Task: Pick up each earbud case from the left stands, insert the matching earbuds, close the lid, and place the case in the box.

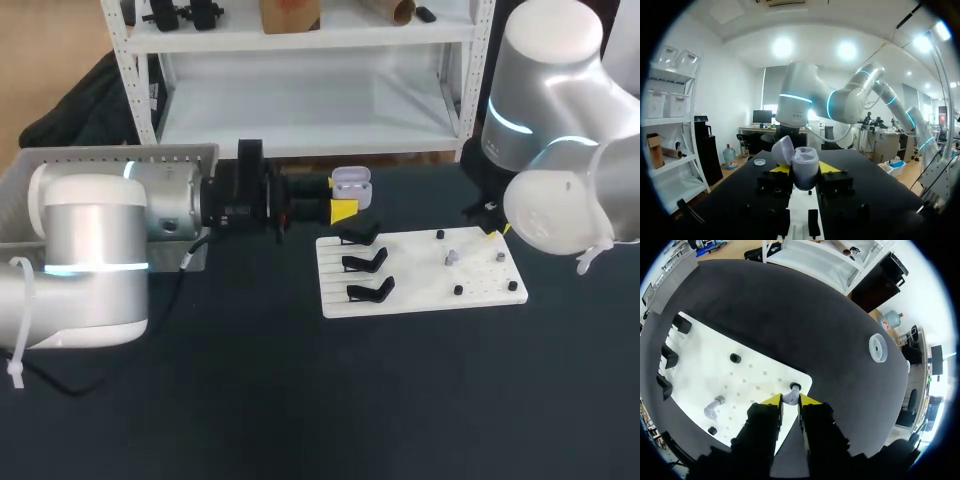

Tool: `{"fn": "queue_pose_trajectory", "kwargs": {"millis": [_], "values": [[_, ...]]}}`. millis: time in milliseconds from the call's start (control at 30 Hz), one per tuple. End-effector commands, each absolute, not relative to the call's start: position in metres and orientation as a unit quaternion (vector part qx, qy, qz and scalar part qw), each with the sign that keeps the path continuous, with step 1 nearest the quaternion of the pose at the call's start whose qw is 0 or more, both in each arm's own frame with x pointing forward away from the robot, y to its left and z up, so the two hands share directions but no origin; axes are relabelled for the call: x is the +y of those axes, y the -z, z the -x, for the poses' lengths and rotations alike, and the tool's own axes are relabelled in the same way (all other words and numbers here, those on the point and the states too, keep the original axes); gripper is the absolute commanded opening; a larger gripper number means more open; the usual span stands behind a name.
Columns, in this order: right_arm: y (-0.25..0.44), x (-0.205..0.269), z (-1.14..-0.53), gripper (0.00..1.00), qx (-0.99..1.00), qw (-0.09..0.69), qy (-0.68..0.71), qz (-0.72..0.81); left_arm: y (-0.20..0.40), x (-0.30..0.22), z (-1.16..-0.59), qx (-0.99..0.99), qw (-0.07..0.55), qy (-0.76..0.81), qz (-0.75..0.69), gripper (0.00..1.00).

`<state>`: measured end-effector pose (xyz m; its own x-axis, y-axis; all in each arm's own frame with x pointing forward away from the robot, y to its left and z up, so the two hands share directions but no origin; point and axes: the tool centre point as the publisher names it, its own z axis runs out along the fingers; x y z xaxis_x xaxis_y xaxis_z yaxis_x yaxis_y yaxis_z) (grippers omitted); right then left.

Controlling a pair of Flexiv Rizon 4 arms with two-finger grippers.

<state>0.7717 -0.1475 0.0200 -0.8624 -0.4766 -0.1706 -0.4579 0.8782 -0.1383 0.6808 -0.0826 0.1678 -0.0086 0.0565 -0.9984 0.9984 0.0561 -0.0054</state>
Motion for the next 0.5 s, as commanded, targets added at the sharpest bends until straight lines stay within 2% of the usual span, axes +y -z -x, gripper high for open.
{"fn": "queue_pose_trajectory", "kwargs": {"millis": [33, 500], "values": [[-0.017, -0.144, -0.775, 0.00, 0.965, 0.096, 0.047, 0.240, -0.167, -0.083, -0.681, 0.529, 0.499, 0.473, -0.497, 0.00], [-0.063, -0.143, -0.759, 0.00, 0.971, 0.115, 0.041, 0.206, -0.167, -0.083, -0.681, 0.529, 0.499, 0.473, -0.497, 0.00]]}}
